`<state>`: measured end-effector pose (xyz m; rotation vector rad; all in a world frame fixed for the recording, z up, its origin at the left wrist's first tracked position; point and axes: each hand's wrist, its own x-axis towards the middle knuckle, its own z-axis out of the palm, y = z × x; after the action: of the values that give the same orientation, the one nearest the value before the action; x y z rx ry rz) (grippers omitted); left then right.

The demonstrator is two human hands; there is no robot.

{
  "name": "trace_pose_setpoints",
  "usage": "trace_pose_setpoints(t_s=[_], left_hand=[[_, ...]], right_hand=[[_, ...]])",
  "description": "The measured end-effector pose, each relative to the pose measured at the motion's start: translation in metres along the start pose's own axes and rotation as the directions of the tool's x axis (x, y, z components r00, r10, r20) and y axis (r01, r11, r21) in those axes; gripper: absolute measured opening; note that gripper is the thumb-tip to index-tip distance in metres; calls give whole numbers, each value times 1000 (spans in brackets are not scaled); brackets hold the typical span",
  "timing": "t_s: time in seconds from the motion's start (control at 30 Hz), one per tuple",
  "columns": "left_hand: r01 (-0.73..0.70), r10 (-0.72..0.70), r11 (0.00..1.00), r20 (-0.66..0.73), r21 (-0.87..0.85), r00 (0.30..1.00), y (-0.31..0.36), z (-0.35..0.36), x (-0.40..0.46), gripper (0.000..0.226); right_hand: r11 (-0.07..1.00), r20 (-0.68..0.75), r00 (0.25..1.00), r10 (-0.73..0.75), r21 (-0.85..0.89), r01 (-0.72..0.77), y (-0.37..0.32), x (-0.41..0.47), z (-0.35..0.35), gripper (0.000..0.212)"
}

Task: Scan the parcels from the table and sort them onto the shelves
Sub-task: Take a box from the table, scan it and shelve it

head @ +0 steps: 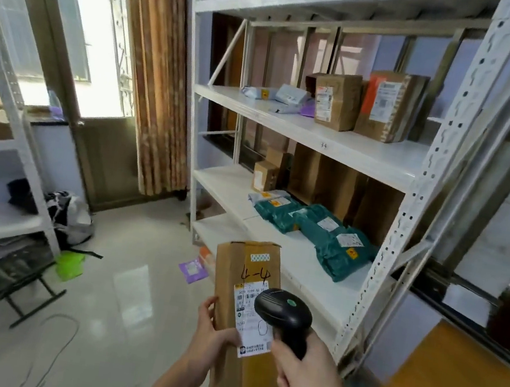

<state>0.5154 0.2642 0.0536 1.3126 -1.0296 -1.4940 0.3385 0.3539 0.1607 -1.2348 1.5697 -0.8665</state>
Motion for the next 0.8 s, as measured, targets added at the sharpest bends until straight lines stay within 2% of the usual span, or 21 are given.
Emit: trace_pose_setpoints(t_s=[0.27, 0.43, 0.53, 0.8], left_hand=[[-33, 32, 998, -30, -57, 999, 33, -80, 85, 90], [-10, -1, 992, -88, -127, 996, 42, -113, 138, 95], [7, -28, 990, -148, -139, 989, 42, -126, 175, 91], [70, -97, 989, -208, -131, 973, 64, -153, 295, 90]], right_hand=[[1000, 19, 1000, -12, -21, 12, -52, 93, 64, 17], [999, 68, 997, -37, -10, 37, -75, 147, 93, 12], [999, 118, 992, -43, -10, 44, -85, 186, 103, 8], [999, 147, 989, -25, -18, 28, -111, 324, 121, 15]])
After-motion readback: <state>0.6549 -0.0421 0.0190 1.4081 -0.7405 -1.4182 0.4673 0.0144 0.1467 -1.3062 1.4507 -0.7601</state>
